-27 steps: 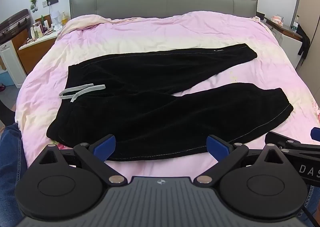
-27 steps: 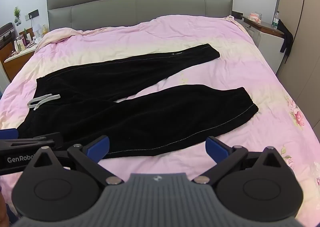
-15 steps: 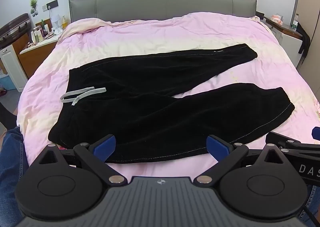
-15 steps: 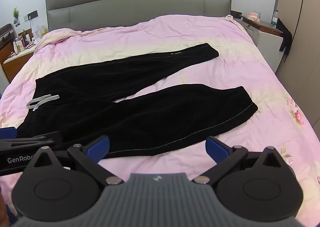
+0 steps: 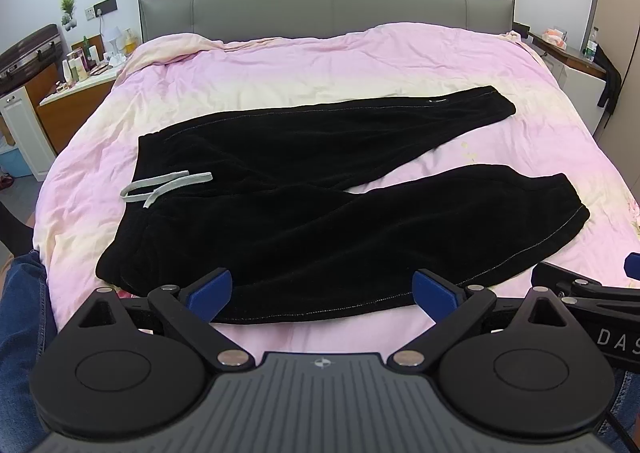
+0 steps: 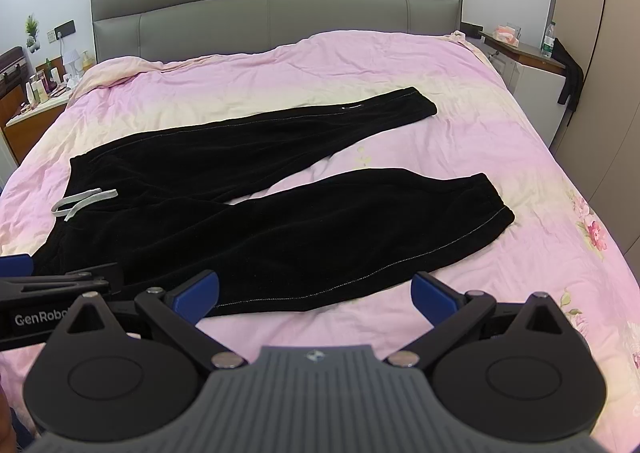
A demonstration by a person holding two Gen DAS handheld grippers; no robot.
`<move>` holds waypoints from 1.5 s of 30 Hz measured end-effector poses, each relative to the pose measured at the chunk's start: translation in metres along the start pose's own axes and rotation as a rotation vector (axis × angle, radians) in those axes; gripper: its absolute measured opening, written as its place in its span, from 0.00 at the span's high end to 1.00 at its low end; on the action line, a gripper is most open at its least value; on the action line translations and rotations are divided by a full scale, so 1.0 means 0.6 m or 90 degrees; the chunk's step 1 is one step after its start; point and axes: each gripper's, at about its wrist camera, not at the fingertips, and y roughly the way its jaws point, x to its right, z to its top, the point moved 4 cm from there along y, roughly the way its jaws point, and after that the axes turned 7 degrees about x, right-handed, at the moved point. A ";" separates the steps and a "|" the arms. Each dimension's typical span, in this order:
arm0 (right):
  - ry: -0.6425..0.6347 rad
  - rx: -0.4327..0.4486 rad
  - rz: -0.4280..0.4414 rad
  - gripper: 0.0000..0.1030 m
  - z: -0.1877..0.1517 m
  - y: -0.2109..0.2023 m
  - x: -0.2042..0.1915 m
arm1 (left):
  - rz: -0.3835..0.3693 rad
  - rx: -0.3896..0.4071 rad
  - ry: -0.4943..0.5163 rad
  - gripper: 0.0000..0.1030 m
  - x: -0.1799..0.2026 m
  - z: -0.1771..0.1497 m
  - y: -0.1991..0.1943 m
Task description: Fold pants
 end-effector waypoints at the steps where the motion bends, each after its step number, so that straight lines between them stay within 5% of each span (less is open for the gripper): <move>1: 0.000 0.000 0.000 0.05 0.000 -0.001 0.000 | 0.000 0.000 -0.001 0.00 0.000 0.000 0.000; 45: 0.004 0.004 -0.004 0.05 -0.003 0.001 0.002 | -0.005 0.003 -0.004 0.00 0.002 -0.002 -0.003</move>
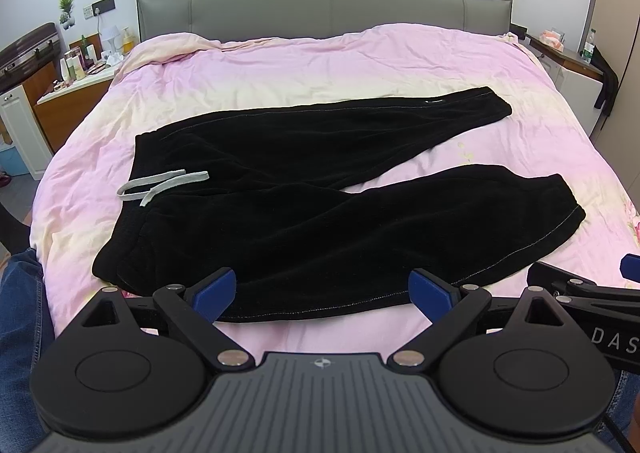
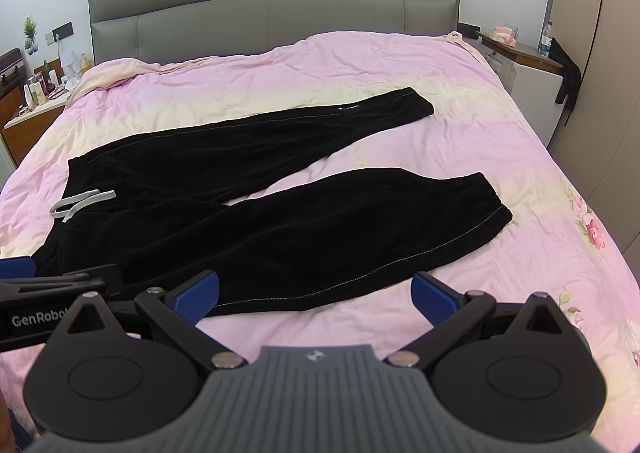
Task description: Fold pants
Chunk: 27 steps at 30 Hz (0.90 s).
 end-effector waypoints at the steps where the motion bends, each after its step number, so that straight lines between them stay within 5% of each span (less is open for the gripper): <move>1: 0.001 0.000 0.001 0.05 0.000 0.000 0.000 | 0.000 0.000 0.000 0.00 0.000 0.000 0.000; 27: -0.008 0.002 -0.006 0.05 -0.001 0.002 -0.005 | -0.005 -0.006 0.001 0.00 0.003 0.000 0.005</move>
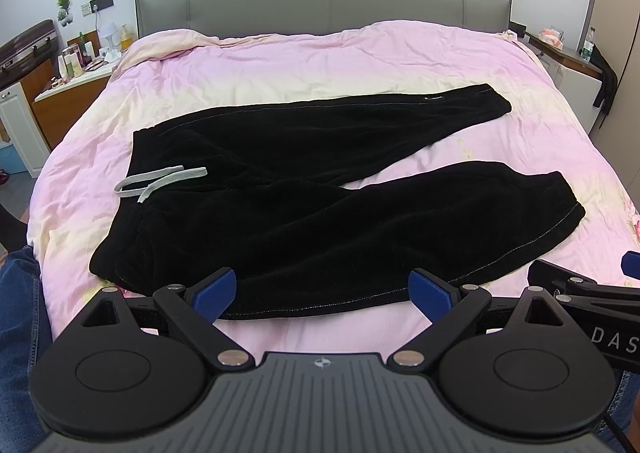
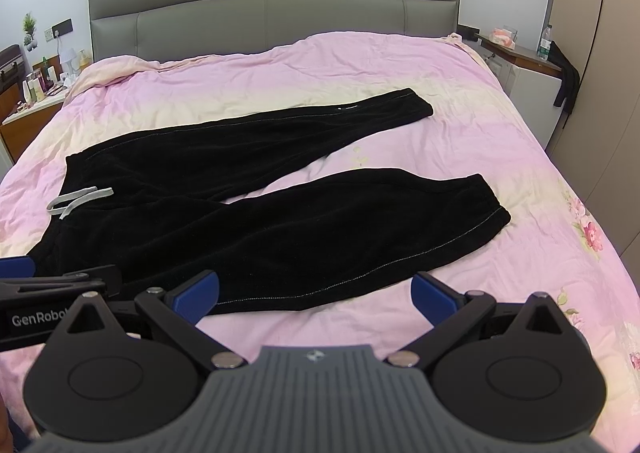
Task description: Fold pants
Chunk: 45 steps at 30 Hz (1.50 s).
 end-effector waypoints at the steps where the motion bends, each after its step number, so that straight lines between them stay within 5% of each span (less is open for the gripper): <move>1: -0.002 0.002 0.000 0.05 0.001 0.001 0.000 | -0.003 0.000 0.003 0.00 0.000 0.000 0.001; 7: -0.087 0.089 0.008 0.05 0.006 0.010 0.005 | -0.042 0.005 0.050 0.00 -0.004 0.000 0.020; 15: -0.402 0.247 0.001 0.05 -0.020 0.063 -0.015 | -0.046 -0.008 0.201 0.00 -0.030 -0.018 0.075; 18: -0.531 0.247 0.063 0.05 -0.051 0.099 -0.032 | -0.075 -0.048 0.235 0.00 -0.044 -0.039 0.110; 24: -0.746 0.143 0.148 0.05 -0.129 0.197 -0.056 | -0.109 -0.082 0.280 0.00 -0.064 -0.083 0.167; 35: -0.940 0.117 0.204 0.06 -0.187 0.319 -0.053 | -0.114 -0.089 0.475 0.00 -0.062 -0.157 0.260; 39: -0.962 0.079 0.225 0.20 -0.206 0.360 -0.036 | -0.105 -0.093 0.504 0.00 -0.066 -0.174 0.291; 45: -0.988 0.119 0.241 0.20 -0.219 0.382 -0.002 | -0.068 -0.083 0.575 0.00 -0.072 -0.209 0.329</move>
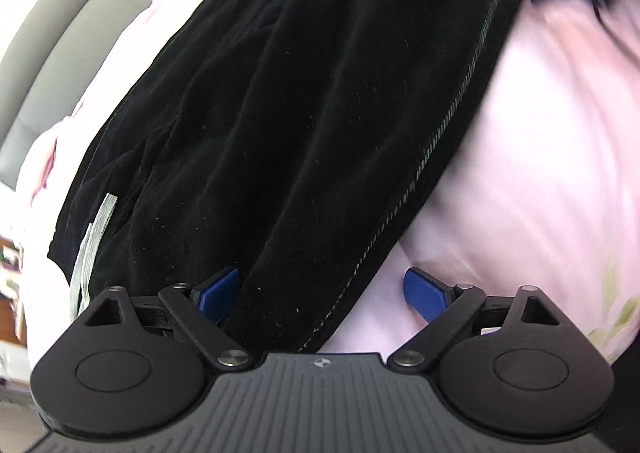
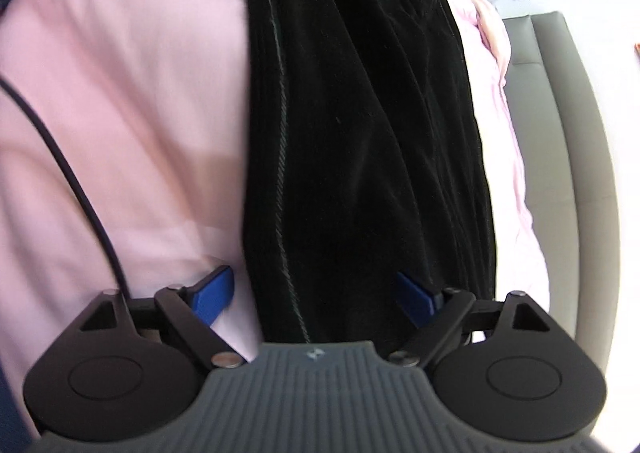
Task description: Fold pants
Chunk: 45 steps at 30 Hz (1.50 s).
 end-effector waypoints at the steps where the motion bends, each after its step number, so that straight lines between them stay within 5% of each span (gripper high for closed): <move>1: -0.007 0.001 -0.002 0.19 -0.010 0.001 0.003 | -0.001 0.014 0.010 0.00 0.002 -0.004 -0.001; 6: -0.012 -0.009 -0.025 0.20 -0.055 -0.004 0.034 | 0.017 0.056 0.080 0.00 -0.003 -0.025 -0.006; 18: -0.103 -0.040 -0.076 0.33 -0.172 -0.019 0.031 | 0.048 0.034 0.064 0.00 -0.071 -0.051 -0.004; 22: -0.130 -0.093 -0.072 0.55 -0.242 -0.013 0.022 | 0.066 0.035 0.081 0.00 -0.079 -0.060 -0.002; 27: -0.159 -0.110 -0.086 0.61 -0.308 -0.021 -0.001 | 0.125 0.047 0.207 0.00 -0.059 -0.081 -0.002; 30: -0.150 -0.130 -0.096 0.66 -0.323 -0.022 -0.002 | 0.116 0.030 0.183 0.00 -0.075 -0.084 -0.003; 33: -0.149 -0.150 -0.098 0.94 -0.341 -0.025 -0.008 | 0.118 0.007 0.170 0.00 -0.099 -0.092 0.001; 38: -0.115 -0.152 -0.132 0.99 -0.355 -0.061 -0.014 | 0.138 -0.046 0.175 0.00 -0.122 -0.109 0.004; 39: -0.099 -0.151 -0.145 0.99 -0.350 -0.063 -0.003 | 0.142 -0.060 0.169 0.10 -0.129 -0.112 0.005; 41: -0.070 -0.146 -0.175 1.00 -0.344 -0.082 0.008 | 0.147 -0.072 0.160 0.71 -0.145 -0.118 0.004; 43: -0.048 -0.140 -0.204 1.00 -0.337 -0.097 0.033 | 0.156 -0.050 0.154 0.82 -0.155 -0.118 -0.015; 45: -0.028 -0.136 -0.232 1.00 -0.332 -0.112 0.064 | 0.163 -0.031 0.149 0.82 -0.171 -0.114 -0.030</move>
